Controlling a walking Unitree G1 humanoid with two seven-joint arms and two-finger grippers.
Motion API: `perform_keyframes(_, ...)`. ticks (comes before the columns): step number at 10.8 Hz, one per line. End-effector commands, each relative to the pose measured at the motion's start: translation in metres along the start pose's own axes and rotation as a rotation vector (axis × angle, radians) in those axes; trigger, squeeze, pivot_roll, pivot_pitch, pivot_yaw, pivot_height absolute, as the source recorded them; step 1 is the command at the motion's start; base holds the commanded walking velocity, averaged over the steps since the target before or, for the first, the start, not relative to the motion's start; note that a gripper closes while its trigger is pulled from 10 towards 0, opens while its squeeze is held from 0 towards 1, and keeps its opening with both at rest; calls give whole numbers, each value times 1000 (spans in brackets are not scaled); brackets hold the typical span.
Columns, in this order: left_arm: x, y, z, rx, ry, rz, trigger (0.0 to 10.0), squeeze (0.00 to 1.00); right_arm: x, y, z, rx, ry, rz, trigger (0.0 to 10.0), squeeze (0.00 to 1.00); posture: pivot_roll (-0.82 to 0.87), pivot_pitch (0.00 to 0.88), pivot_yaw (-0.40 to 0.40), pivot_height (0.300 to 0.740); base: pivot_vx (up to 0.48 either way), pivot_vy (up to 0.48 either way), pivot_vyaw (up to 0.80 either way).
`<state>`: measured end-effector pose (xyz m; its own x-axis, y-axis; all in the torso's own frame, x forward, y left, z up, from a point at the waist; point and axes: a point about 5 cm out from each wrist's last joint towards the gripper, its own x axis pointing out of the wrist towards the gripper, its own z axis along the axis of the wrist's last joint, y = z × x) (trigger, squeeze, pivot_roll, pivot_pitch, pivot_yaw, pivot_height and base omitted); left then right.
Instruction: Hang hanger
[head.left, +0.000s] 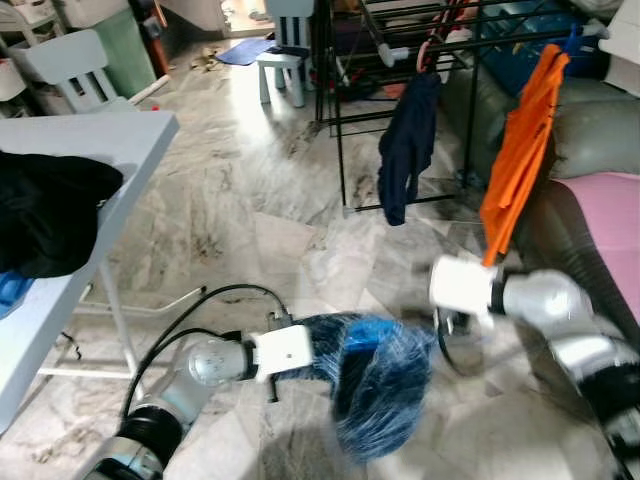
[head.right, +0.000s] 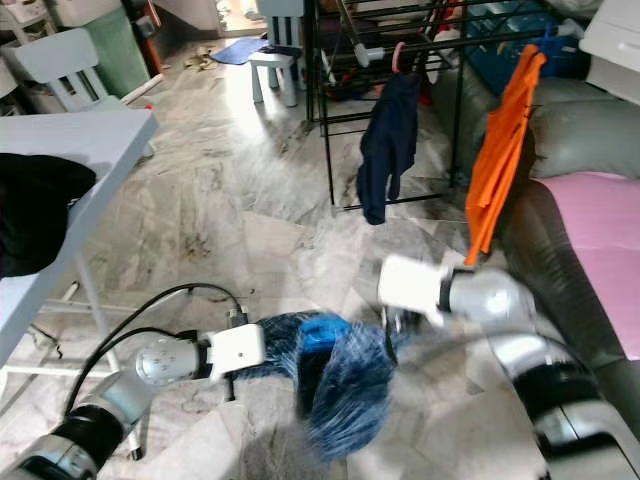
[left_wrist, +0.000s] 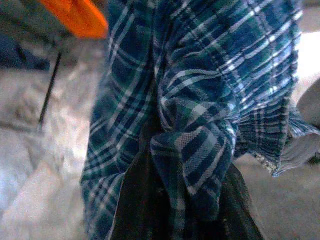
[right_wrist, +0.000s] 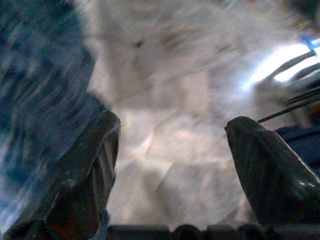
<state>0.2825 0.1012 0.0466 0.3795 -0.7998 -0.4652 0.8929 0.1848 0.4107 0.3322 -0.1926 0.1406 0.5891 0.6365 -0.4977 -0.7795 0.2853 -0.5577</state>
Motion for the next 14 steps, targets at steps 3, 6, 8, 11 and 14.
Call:
perform_keyframes(3,-5,7,2,28,-4,16,0,0,-16,1,-2,90,-20,111,10000,0,-123,65,94,740,0,0,0)
perform_keyframes(6,-7,4,-2,23,7,13,0,0,-23,13,8,169,-85,241,10000,0,-119,69,96,740,0,0,0)
perform_keyframes(8,-8,4,-3,24,10,13,0,0,-24,37,0,178,-31,393,10000,0,-115,71,97,740,0,0,0)
perform_keyframes(11,-9,4,-2,27,6,8,0,0,-21,52,-11,156,57,421,10000,0,-115,77,98,740,0,0,0)
perform_keyframes(14,-8,2,2,48,-11,-29,0,0,1,52,-20,58,126,308,2902,0,-115,78,100,740,0,0,0)
